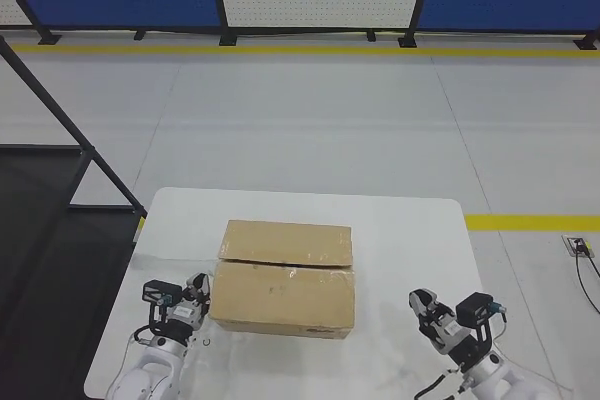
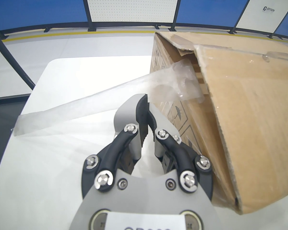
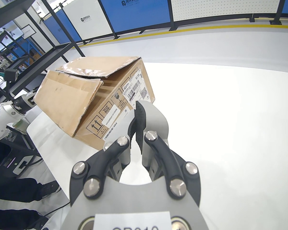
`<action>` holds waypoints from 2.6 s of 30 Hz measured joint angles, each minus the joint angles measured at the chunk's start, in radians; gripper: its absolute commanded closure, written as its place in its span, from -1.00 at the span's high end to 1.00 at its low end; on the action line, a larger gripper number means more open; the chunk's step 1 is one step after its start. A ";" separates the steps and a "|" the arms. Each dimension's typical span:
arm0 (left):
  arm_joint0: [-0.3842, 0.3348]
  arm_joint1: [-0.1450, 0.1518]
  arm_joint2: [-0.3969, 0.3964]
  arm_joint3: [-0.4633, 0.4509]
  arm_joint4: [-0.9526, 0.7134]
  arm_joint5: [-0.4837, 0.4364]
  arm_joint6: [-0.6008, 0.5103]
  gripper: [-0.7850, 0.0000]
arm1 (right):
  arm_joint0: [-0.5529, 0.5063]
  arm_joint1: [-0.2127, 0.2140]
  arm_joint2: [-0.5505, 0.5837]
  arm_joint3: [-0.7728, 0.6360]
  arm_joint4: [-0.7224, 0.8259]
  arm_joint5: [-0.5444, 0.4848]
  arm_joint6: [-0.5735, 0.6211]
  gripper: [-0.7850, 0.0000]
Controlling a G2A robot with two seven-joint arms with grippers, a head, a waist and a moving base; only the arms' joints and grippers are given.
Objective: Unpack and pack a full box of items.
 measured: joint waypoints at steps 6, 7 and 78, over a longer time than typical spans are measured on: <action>0.010 -0.003 0.009 -0.003 0.000 0.004 0.014 -1.00 | 0.021 0.001 0.001 0.013 0.035 -0.011 0.024 -1.00; 0.013 -0.004 0.008 -0.003 -0.003 0.007 0.018 -1.00 | 0.024 0.002 0.001 0.015 0.039 -0.013 0.026 -1.00; 0.177 -0.013 -0.211 -0.160 -0.367 -0.030 0.060 1.00 | 0.454 -0.004 -0.207 0.414 0.976 -0.221 0.600 1.00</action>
